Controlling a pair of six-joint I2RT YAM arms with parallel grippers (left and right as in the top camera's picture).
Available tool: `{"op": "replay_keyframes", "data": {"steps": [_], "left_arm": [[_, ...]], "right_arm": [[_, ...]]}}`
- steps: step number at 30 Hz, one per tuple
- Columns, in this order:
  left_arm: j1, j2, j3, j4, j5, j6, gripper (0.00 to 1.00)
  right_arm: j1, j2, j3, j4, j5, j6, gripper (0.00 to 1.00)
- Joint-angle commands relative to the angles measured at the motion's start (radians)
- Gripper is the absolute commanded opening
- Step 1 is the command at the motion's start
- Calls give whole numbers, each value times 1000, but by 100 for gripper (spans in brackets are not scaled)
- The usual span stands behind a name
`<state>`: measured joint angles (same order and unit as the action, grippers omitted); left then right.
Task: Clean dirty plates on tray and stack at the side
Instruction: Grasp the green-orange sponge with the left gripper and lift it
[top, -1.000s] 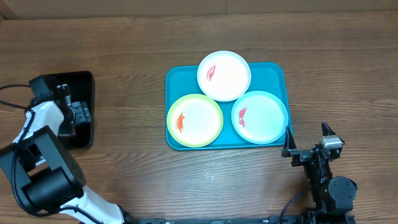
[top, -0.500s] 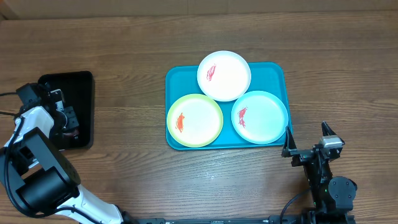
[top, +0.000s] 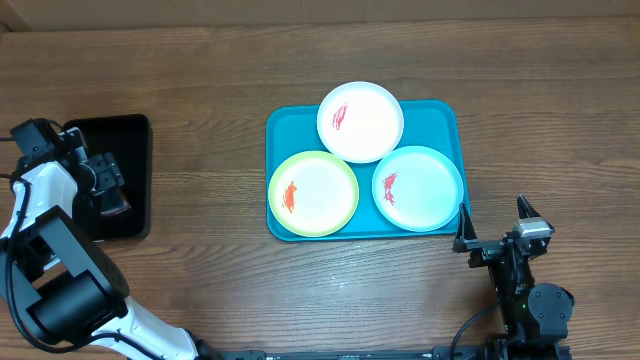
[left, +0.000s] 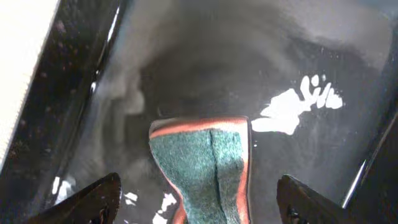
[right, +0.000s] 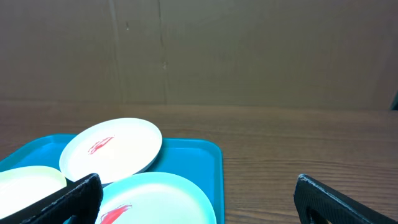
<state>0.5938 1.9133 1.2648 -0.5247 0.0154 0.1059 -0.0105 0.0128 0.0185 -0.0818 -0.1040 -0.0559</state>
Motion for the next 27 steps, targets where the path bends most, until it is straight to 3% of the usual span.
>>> {"op": "replay_keyframes", "data": {"steps": [1,3,6,10,14,27], "left_arm": [[3,11,-8,-3,11,-23,80],[2,33,-13,-11,12,-24,79],[2,68,-13,-23,11,-24,70],[3,74,-11,-25,10,-24,32],[2,54,2,-27,0,-24,4],[2,-160,191,-153,49,-215,4]], "right_arm": [[4,-6,-10,5,6,3,100],[4,-6,-10,5,6,3,100],[4,-6,-10,5,6,3,100],[4,-6,-10,5,6,3,100],[4,-6,-10,5,6,3,100],[4,-6,-10,5,6,3,100]]}}
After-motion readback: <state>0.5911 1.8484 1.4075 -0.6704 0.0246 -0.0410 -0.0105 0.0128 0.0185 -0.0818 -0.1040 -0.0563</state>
